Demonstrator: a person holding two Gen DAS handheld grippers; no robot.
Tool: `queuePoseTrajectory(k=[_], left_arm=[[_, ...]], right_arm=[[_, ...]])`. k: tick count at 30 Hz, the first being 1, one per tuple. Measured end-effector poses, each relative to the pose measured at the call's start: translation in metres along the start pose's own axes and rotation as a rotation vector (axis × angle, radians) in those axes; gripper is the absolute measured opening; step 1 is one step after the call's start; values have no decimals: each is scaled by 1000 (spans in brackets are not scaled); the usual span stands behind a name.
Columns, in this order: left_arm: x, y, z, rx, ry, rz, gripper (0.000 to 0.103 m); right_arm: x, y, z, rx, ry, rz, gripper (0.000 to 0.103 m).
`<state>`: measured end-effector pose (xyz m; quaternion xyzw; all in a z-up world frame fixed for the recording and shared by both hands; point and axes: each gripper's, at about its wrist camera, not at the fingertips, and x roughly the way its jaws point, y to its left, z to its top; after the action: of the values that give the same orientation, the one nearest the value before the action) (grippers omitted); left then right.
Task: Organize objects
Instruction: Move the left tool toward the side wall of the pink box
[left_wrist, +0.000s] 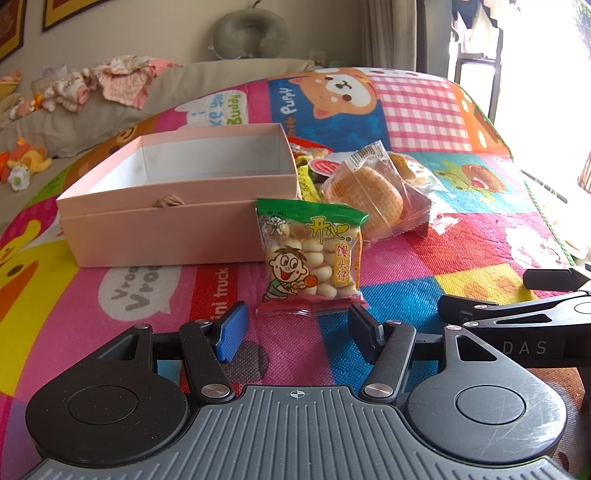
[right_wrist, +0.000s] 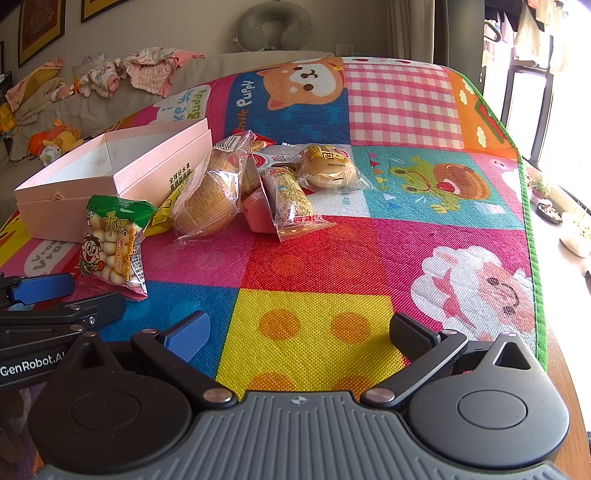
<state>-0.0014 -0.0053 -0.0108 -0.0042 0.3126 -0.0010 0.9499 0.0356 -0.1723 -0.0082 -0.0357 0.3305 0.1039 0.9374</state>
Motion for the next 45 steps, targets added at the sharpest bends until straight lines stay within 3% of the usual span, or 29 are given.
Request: queuePoseTrajectory(k=[13, 21, 45], left_arm=[[-3, 0, -2, 6, 0, 8, 66], [-4, 1, -2, 4, 0, 7, 66], [-2, -3, -1, 2, 2, 4, 66]], right_arm=[[3, 1, 0, 8, -1, 5, 103], [1, -4, 7, -25, 64, 48, 103], [4, -3, 13, -31, 102, 31, 103]])
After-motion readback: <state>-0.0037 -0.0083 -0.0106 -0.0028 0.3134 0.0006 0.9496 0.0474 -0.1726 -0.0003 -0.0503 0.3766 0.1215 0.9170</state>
